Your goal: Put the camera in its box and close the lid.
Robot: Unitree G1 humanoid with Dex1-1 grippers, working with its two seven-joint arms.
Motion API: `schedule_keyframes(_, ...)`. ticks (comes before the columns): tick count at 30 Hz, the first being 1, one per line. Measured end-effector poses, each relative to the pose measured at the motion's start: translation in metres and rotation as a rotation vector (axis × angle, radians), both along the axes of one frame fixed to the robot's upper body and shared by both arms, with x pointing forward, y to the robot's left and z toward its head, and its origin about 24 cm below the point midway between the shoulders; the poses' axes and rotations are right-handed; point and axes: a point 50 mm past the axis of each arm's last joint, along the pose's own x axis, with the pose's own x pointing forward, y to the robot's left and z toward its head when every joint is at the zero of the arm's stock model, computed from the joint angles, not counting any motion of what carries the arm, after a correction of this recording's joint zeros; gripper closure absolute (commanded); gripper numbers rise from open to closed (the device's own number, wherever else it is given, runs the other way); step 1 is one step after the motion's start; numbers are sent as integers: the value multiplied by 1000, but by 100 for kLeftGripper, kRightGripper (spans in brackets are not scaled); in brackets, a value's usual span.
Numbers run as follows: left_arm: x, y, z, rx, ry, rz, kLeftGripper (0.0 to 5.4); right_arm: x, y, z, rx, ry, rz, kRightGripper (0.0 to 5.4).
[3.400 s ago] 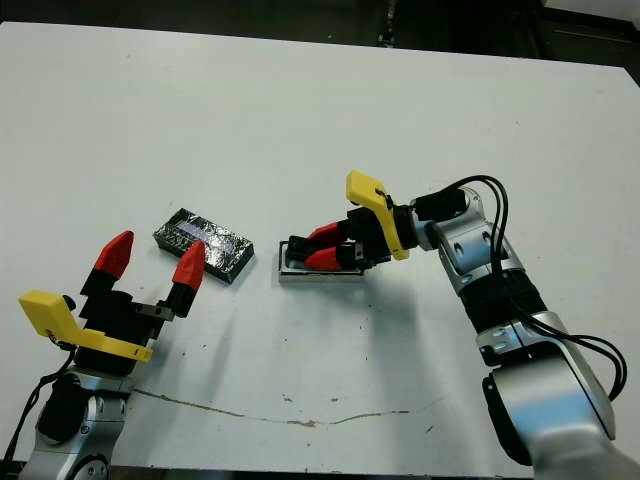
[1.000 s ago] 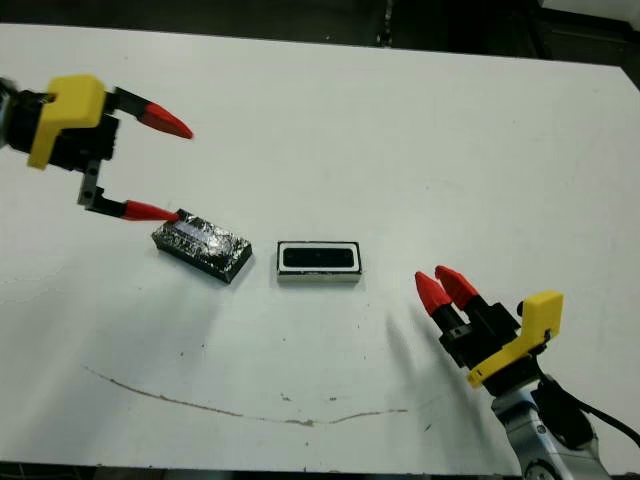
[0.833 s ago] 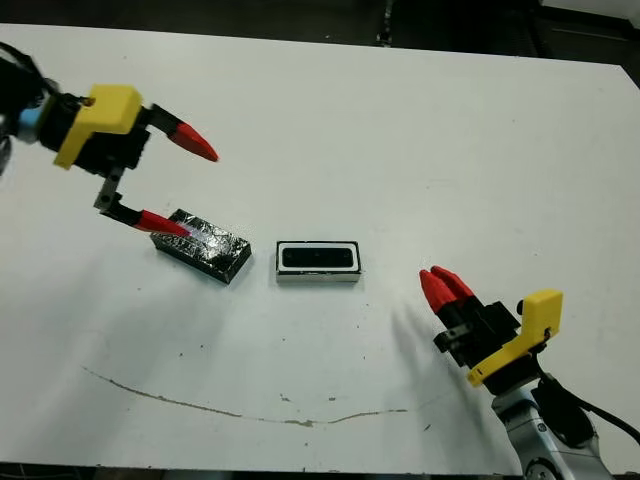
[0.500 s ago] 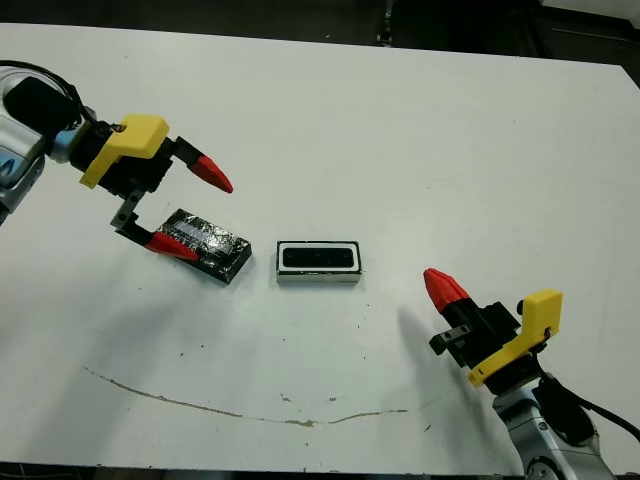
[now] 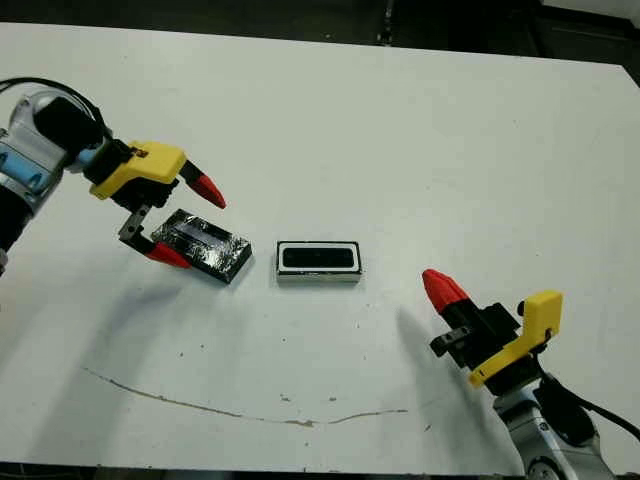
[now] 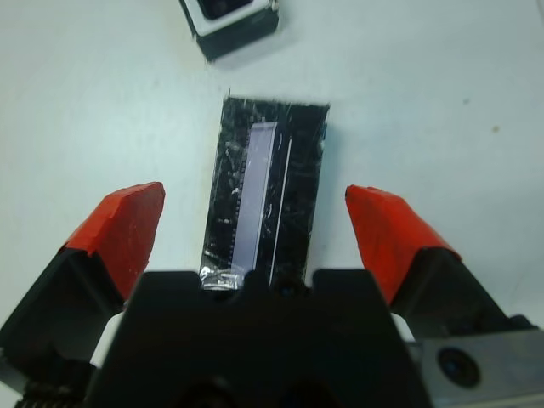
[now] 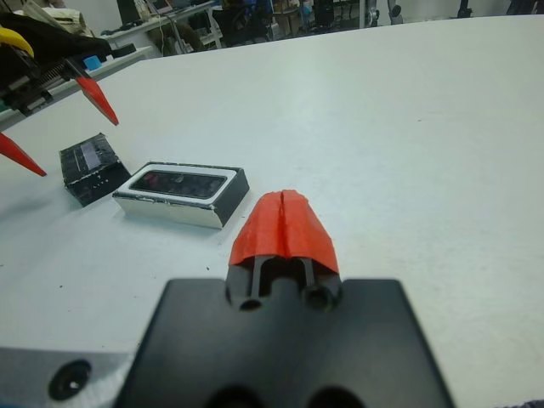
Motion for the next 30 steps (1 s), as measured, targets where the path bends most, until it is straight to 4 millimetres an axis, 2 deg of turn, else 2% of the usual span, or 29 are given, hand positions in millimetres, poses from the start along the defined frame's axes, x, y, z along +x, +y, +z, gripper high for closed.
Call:
schedule_keyframes(18,2,-3,-7,66,-87,-28,0,0,-4,2,-11,-2,17,539)
schedule_keyframes(30,2,6,-16,136,-78,-40,0,0,-4,2,2,-2,30,539)
